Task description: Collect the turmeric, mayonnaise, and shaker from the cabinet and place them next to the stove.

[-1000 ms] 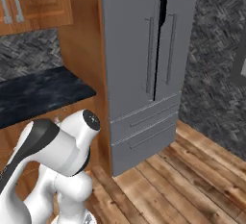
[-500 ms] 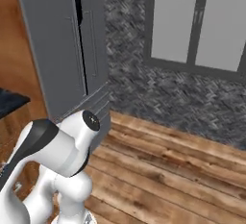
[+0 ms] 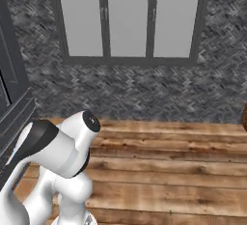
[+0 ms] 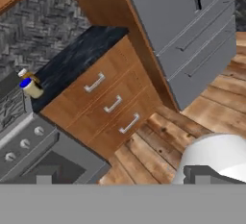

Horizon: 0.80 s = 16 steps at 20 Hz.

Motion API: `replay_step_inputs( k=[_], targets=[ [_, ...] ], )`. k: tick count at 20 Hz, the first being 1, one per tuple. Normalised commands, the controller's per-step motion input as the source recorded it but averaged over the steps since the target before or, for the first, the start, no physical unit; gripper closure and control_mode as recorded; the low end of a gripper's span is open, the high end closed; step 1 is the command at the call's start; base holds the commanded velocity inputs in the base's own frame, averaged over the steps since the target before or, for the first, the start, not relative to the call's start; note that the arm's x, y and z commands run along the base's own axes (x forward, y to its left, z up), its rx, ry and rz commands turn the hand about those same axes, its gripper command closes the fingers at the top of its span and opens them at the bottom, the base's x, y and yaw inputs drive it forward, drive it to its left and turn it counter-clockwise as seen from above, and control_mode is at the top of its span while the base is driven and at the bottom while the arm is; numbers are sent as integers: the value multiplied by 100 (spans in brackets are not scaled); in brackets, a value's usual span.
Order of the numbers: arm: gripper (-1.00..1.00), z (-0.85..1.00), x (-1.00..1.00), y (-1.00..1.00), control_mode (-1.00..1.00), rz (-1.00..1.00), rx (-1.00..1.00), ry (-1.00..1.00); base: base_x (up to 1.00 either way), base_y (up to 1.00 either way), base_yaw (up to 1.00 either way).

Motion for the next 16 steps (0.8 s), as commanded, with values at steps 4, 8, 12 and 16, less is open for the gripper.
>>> replay_step_inputs(
  k=[4, 8, 12, 16],
  targets=[
    [-100, 0, 0, 0, 100, 0, 0, 0, 33, -45, -62],
    [-100, 0, 0, 0, 100, 0, 0, 0, 53, -20, -58],
    [-100, 0, 0, 0, 100, 0, 0, 0, 75, 3, -53],
    [-100, 0, 0, 0, 100, 0, 0, 0, 91, 18, -47]
  ],
)
